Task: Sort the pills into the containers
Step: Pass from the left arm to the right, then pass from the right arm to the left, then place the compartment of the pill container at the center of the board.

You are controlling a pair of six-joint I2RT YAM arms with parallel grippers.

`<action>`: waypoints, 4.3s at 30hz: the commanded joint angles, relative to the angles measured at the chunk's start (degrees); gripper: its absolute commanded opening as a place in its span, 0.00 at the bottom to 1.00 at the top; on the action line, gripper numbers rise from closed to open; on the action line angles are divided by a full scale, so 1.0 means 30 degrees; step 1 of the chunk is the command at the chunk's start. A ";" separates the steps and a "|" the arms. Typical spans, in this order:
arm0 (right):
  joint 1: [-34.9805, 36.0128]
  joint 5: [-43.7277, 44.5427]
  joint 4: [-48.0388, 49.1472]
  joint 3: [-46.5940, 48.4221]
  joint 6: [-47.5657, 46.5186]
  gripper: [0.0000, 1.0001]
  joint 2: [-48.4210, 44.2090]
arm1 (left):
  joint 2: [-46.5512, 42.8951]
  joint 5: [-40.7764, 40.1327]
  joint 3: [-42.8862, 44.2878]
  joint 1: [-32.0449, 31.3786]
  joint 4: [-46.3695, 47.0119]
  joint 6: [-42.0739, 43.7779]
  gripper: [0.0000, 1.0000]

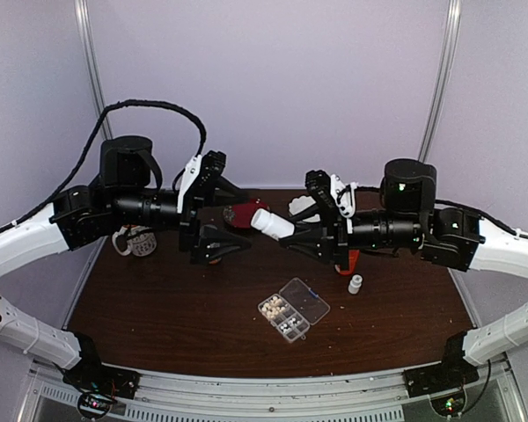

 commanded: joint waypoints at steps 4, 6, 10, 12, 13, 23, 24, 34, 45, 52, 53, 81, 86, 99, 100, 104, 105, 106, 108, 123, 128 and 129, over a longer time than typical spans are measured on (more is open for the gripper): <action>0.0506 0.0817 -0.0845 0.1188 -0.0946 0.00 0.0526 | -0.0073 0.2187 0.0258 0.0027 -0.0858 0.2024 0.85; 0.0575 0.0702 -0.1148 0.1426 -0.1169 0.00 0.0679 | -0.0107 0.1945 -0.0012 0.0041 -0.0229 0.1740 0.83; 0.0715 0.0597 -0.1470 0.1691 -0.1375 0.00 0.0923 | -0.0279 0.1816 -0.0551 0.0037 0.0668 0.1760 0.75; 0.0752 0.0621 -0.1591 0.1762 -0.1429 0.00 0.1012 | -0.0354 0.1987 -0.0755 0.0033 0.0874 0.1839 0.69; 0.0759 0.0623 -0.1609 0.1799 -0.1437 0.00 0.1037 | -0.0348 0.2108 -0.0767 0.0021 0.0831 0.1997 0.63; 0.0847 0.0754 -0.1986 0.2153 -0.1639 0.00 0.1399 | -0.0594 0.2383 -0.0914 0.0047 0.0544 0.2375 0.54; 0.0870 0.0792 -0.1999 0.2181 -0.1679 0.00 0.1453 | -0.0587 0.2406 -0.0940 0.0023 0.0552 0.2357 0.55; 0.0952 0.0981 -0.2053 0.2272 -0.1648 0.00 0.1519 | -0.0591 0.2443 -0.0844 0.0033 0.0078 0.2659 0.39; 0.0958 0.1049 -0.2055 0.2302 -0.1443 0.00 0.1603 | -0.0400 0.2089 -0.0766 0.0001 -0.0427 0.2739 0.38; 0.0965 0.0967 -0.1984 0.2401 -0.1121 0.00 0.1733 | -0.0316 0.2116 -0.0713 -0.0013 -0.0944 0.3151 0.30; 0.0958 0.0911 -0.2024 0.2453 -0.0992 0.00 0.1775 | -0.0266 0.2098 -0.0642 -0.0047 -0.1041 0.3190 0.29; 0.0797 -0.2944 -0.1243 0.2492 0.1249 0.00 0.1937 | -0.0075 0.2816 -0.0751 -0.0184 -0.1720 0.4933 0.01; 0.0789 -0.4030 -0.1147 0.2481 0.2122 0.00 0.1777 | 0.0490 0.2182 0.0213 -0.0273 -0.2611 0.7486 0.00; 0.0787 -0.3415 -0.1309 0.1935 0.2852 0.25 0.1399 | 0.0482 0.0285 0.0970 -0.0434 -0.2584 1.1741 0.00; 0.0778 -0.3163 -0.1431 0.1813 0.2665 0.36 0.1341 | 0.0474 0.0170 0.0947 -0.0440 -0.2593 1.1273 0.00; 0.0665 -0.1175 -0.1784 0.0733 0.2061 0.62 0.0550 | 0.0007 -0.1153 0.0462 -0.0448 -0.3133 0.9235 0.00; 0.0583 -0.0583 -0.1647 0.0260 0.2065 0.74 0.0181 | -0.0145 -0.1698 0.0239 -0.0449 -0.3369 0.8730 0.00; 0.0518 0.0011 -0.1495 -0.0293 0.2050 0.84 -0.0217 | -0.0318 -0.2385 -0.0009 -0.0449 -0.3530 0.8066 0.00; 0.0392 0.1147 -0.1289 -0.1283 0.2085 0.93 -0.0988 | -0.0590 -0.4023 -0.0444 -0.0425 -0.4002 0.6606 0.00; 0.0115 1.1937 -0.4161 -0.3073 0.8020 0.96 -0.1883 | 0.3906 -1.5001 0.1292 0.0161 -1.2562 -0.8151 0.00; -0.0032 1.2706 -0.4386 -0.3807 1.0303 0.92 -0.1538 | 0.4897 -1.4609 0.0755 0.1314 -1.2526 -1.0031 0.00; -0.0097 1.2585 -0.4064 -0.4164 1.0683 0.87 -0.1472 | 0.5033 -1.4339 0.0653 0.1569 -1.2387 -1.0218 0.00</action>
